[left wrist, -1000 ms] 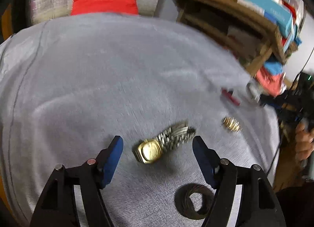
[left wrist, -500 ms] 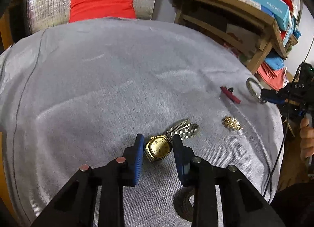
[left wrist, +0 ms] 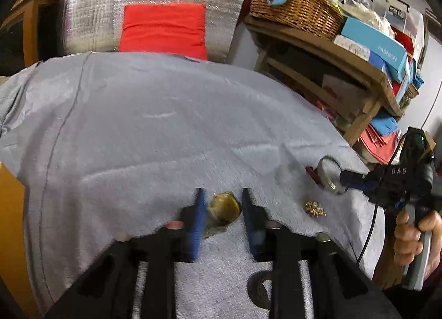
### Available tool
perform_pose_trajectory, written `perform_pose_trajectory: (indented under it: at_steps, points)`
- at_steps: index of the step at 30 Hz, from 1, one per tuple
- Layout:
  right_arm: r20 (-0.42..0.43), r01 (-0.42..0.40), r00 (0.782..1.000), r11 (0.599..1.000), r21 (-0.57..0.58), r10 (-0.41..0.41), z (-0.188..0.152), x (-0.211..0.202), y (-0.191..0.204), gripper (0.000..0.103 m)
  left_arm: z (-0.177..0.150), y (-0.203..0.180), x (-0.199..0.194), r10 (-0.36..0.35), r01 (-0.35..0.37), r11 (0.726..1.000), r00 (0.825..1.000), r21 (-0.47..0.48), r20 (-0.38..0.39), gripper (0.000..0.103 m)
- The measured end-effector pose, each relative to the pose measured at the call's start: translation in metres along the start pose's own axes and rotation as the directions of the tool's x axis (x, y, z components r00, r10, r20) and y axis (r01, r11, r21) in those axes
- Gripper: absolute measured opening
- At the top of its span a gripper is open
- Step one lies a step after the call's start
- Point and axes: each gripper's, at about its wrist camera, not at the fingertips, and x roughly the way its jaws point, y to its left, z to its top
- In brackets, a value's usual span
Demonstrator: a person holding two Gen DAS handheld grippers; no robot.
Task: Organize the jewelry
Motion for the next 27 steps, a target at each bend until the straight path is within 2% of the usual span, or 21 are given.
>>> perform_pose_trajectory:
  at_steps: [1,7,15,17,22,24,25,26,27]
  points:
    - [-0.009,-0.004,1.000,1.000,-0.011,0.004,-0.003,0.004,0.005,0.007,0.002,0.001,-0.002,-0.008,0.008,1.000,1.000,-0.006,0.005,0.001]
    - [-0.044,-0.027,0.999,0.999,-0.046,0.025,-0.016,0.021,0.025,0.007,0.000,0.007,-0.015,0.007,-0.007,1.000,1.000,0.006,0.025,0.001]
    - [-0.057,-0.026,0.998,0.998,-0.049,0.023,-0.022,0.029,0.031,0.007,-0.013,0.043,0.002,0.036,-0.044,0.996,0.995,-0.082,-0.098,0.002]
    - [-0.040,-0.028,0.999,0.999,-0.037,0.026,-0.018,0.025,0.027,0.007,-0.015,0.039,0.003,0.028,-0.035,0.997,0.994,-0.071,-0.105,0.002]
    - [-0.026,-0.009,1.000,1.000,-0.018,0.009,-0.012,0.017,0.016,0.007,-0.016,0.011,0.002,0.015,-0.013,1.000,0.996,0.026,-0.092,0.003]
    - [-0.030,-0.008,1.000,1.000,-0.020,0.008,-0.012,0.016,0.014,0.007,-0.016,0.007,0.007,0.022,-0.018,0.999,0.994,0.037,-0.105,0.007]
    - [-0.030,-0.009,1.000,1.000,-0.021,0.009,-0.012,0.016,0.014,0.007,-0.014,0.006,0.011,0.022,-0.018,0.999,0.993,0.035,-0.117,0.017]
    - [-0.029,-0.010,1.000,1.000,-0.023,0.010,-0.011,0.015,0.014,0.007,-0.016,0.006,0.015,0.024,-0.021,0.999,0.991,0.028,-0.134,0.033]
    - [-0.029,-0.012,1.000,1.000,-0.023,0.011,-0.011,0.014,0.014,0.007,-0.018,0.007,0.018,0.025,-0.022,1.000,0.989,0.022,-0.145,0.040]
